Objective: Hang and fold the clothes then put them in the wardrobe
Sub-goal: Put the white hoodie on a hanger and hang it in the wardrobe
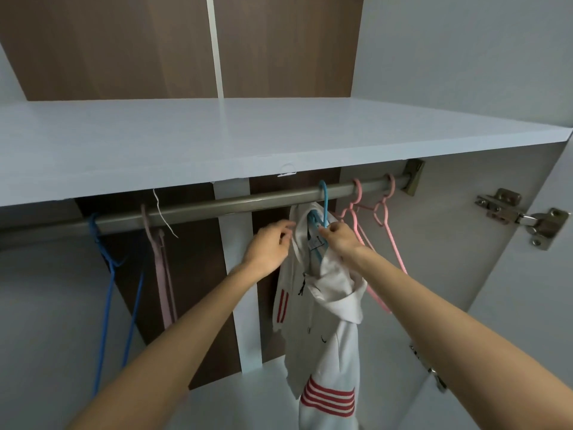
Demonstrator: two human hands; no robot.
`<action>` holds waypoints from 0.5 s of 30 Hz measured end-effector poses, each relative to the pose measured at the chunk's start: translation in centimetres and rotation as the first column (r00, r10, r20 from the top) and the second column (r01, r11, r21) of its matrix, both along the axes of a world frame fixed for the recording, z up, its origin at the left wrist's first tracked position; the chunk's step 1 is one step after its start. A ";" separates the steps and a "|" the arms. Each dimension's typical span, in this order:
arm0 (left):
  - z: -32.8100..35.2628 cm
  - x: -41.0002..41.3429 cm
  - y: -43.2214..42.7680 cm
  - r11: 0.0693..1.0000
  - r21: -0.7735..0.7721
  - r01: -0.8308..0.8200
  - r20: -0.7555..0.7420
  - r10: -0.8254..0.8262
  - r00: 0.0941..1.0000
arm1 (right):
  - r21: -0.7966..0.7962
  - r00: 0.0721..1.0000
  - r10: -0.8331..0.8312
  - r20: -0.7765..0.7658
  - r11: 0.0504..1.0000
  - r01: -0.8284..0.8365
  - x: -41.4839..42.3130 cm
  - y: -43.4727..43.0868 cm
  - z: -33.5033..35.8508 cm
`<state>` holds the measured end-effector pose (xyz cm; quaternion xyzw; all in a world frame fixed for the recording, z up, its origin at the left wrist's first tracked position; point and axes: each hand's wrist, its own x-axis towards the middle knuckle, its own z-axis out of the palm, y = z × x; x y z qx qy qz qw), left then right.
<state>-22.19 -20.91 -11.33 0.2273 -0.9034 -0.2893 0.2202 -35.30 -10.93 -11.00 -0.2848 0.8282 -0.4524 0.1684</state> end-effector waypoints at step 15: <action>3.8 2.3 -0.9 0.619 -0.768 -0.162 0.064 0.326 0.943 | 0.161 0.920 -0.111 -0.377 0.970 0.183 -0.4 0.9 0.8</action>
